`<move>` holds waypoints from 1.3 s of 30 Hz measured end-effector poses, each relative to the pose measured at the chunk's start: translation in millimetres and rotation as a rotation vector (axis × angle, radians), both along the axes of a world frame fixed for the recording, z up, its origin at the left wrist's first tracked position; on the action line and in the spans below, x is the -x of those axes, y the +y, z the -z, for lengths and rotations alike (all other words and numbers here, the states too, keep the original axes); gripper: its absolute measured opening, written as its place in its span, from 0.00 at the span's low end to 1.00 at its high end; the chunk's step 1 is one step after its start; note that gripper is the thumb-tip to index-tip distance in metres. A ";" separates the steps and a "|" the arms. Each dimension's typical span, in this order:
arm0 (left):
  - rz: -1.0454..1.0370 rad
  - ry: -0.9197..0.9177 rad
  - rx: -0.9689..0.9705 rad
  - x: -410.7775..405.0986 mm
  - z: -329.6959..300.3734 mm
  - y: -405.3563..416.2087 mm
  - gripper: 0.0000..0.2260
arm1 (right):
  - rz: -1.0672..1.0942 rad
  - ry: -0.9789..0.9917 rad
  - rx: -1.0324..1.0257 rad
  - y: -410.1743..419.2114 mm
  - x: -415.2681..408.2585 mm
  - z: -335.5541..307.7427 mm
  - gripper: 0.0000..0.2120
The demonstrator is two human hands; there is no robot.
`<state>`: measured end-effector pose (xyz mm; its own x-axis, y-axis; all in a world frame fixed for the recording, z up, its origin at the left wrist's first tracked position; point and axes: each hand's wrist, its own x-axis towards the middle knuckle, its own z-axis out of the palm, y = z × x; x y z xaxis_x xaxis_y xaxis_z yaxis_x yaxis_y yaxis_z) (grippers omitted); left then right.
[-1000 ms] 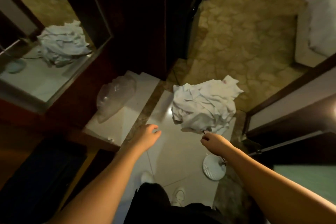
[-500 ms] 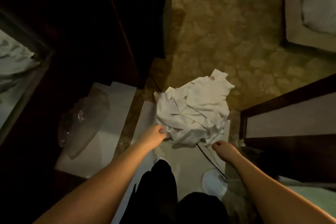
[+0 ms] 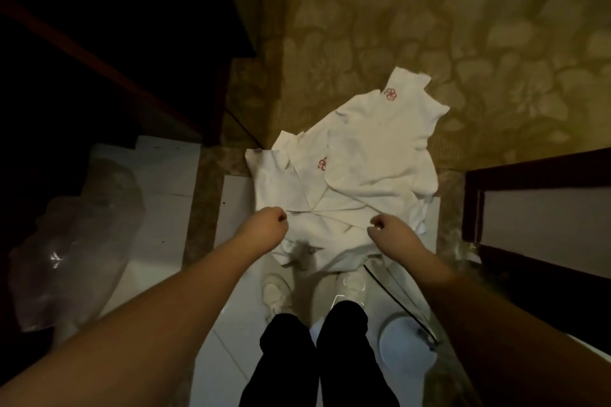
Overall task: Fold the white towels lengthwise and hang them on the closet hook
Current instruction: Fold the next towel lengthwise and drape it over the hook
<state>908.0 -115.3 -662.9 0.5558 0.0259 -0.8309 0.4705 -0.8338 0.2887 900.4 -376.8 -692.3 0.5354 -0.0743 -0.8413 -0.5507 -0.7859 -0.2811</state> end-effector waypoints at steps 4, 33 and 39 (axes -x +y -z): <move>-0.189 0.046 0.085 -24.8 61.9 -37.1 0.13 | -0.074 -0.093 0.020 -7.8 -22.1 61.6 0.23; -0.772 0.136 0.426 -104.4 161.5 -121.8 0.05 | -0.270 -0.225 0.066 0.0 -52.5 144.8 0.31; -0.629 0.135 0.507 -55.1 122.8 -110.2 0.08 | -0.183 -0.203 -0.242 -12.5 -29.3 98.5 0.21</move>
<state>963.1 -225.5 -785.7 0.4568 -0.0974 -0.8842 0.8646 -0.1853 0.4670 929.7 -389.3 -790.7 0.6794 0.2265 -0.6979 -0.3206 -0.7640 -0.5600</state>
